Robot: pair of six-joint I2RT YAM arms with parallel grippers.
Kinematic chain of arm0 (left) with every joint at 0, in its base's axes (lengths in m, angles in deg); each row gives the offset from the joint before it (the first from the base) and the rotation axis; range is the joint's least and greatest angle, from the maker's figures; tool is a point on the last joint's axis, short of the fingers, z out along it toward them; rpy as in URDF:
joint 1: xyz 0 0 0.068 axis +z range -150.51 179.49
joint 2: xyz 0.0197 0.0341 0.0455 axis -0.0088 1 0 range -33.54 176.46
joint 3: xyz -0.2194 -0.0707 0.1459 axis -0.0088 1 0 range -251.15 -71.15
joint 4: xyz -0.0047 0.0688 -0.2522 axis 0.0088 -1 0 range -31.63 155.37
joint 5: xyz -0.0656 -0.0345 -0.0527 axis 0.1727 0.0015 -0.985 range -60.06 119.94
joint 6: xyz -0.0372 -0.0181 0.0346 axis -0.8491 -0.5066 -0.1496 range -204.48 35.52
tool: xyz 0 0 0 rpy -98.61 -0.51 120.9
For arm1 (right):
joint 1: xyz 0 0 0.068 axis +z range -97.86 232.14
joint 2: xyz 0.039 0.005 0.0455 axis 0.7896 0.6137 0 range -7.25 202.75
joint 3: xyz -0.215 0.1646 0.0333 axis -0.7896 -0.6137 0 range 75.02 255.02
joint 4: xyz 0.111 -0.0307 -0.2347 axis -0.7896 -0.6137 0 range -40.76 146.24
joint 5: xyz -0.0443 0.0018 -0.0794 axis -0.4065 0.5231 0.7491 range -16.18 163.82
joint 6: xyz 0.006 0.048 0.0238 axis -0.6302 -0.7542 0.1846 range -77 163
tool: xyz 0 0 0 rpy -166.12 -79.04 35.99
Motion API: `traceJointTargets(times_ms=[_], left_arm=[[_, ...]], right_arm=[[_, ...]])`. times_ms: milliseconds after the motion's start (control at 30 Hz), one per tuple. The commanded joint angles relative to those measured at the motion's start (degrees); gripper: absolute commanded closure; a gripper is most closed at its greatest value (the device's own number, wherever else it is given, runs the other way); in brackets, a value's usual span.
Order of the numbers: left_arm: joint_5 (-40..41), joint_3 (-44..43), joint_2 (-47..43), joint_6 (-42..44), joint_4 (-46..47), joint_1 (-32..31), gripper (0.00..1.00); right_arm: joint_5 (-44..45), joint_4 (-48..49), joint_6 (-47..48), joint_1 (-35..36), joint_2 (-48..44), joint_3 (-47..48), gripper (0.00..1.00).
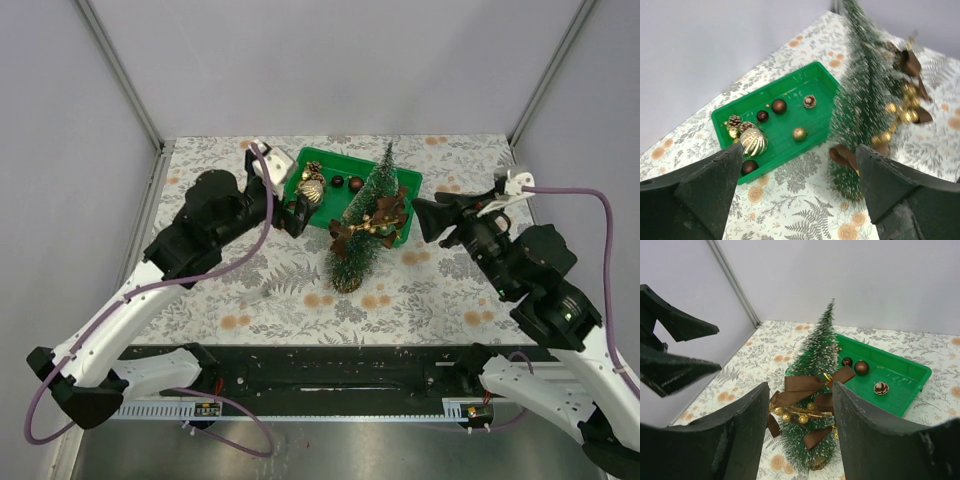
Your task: Decorate the small christmas tree
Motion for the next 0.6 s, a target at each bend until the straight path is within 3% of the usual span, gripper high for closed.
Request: traceJointTargets(times_ms=[0,200,367,567], left_arm=[[-2.6,-8.1,2.7,-7.8,-6.5,5.6,0.01],[-6.6,-14.8,6.7,-12.6,-12.3,12.7,0.01],[-9.5,-18.2,8.5,-13.2,-17.5,18.2,0.01],[-15.6,-20.7,10.4,-13.0,-24.2,25.2,0.01]], right_arm=[[5.4,-1.8,-2.6,0.1,-3.3,1.5,0.39],[9.7,-12.9,-10.4,0.1,-1.2,3.3,0.39],[10.2,-18.6,-19.3,0.2,-5.6,-0.1,0.42],[-0.8,-19.4,-21.2,0.2,-2.6,-3.1,0.4]])
